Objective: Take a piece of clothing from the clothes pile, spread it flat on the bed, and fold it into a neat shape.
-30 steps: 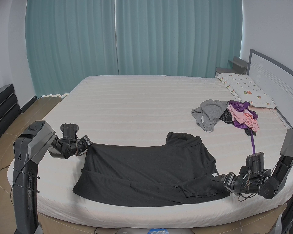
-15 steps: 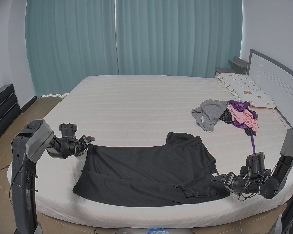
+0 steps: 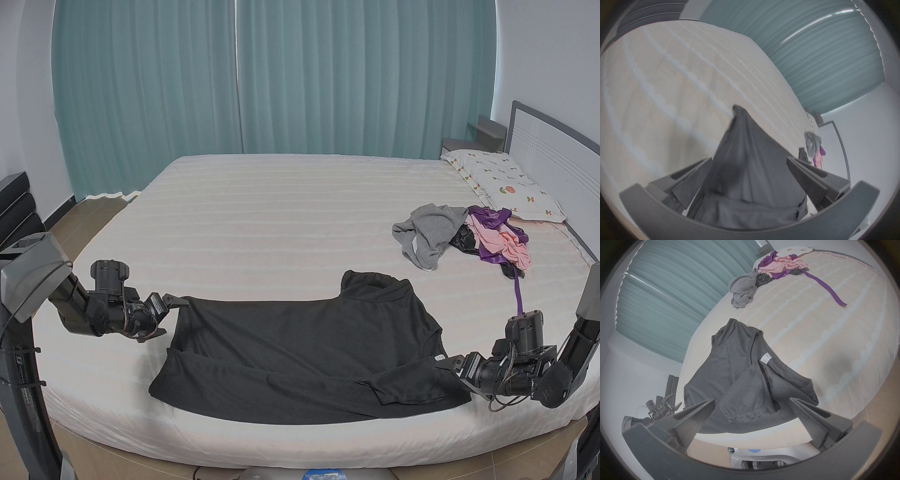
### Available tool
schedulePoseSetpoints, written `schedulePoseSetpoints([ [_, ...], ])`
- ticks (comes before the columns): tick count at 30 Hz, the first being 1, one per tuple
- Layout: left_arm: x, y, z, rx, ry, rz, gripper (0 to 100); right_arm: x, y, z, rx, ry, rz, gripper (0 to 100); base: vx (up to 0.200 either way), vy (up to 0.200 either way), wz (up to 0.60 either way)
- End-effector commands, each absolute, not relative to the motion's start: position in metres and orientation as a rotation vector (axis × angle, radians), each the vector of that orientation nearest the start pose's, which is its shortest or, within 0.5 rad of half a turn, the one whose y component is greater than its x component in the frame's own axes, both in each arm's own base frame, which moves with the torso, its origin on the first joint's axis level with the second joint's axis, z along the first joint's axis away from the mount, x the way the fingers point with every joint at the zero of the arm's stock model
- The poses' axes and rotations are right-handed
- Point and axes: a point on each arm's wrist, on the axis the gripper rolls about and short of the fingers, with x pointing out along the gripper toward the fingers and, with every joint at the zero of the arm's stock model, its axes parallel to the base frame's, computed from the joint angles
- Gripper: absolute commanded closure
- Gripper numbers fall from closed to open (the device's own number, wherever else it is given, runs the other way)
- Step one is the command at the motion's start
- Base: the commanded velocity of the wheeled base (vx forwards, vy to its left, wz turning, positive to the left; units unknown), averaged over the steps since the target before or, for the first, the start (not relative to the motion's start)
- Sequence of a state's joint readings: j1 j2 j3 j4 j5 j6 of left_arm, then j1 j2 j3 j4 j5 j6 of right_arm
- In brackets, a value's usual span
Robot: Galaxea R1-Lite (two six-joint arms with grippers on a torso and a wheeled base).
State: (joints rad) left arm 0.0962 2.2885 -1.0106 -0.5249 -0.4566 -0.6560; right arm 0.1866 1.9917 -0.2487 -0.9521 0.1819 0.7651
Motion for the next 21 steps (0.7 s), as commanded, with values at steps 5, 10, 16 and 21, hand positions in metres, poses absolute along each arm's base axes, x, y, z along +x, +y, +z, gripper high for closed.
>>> schedulePoseSetpoints([
  [5, 0.349, 0.024, 0.02, -0.681, 0.871, -0.183, 0, 0.231, 0.049, 0.017, 0.708, 0.89, 0.036, 0, 0.0, 0.0, 0.0],
  [10, 0.347, 0.024, -0.001, -0.618, 0.847, -0.22, 0, 0.231, 0.049, 0.017, 0.708, 0.893, 0.034, 0, 0.0, 0.0, 0.0],
  [16, 0.343, 0.023, -0.011, -0.584, 0.812, -0.253, 0, 0.231, 0.049, 0.016, 0.706, 0.897, 0.033, 0, 0.0, 0.0, 0.0],
  [21, 0.345, 0.023, -0.016, -0.568, 0.815, -0.294, 0, 0.231, 0.05, 0.016, 0.706, 0.897, 0.034, 0, 0.0, 0.0, 0.0],
])
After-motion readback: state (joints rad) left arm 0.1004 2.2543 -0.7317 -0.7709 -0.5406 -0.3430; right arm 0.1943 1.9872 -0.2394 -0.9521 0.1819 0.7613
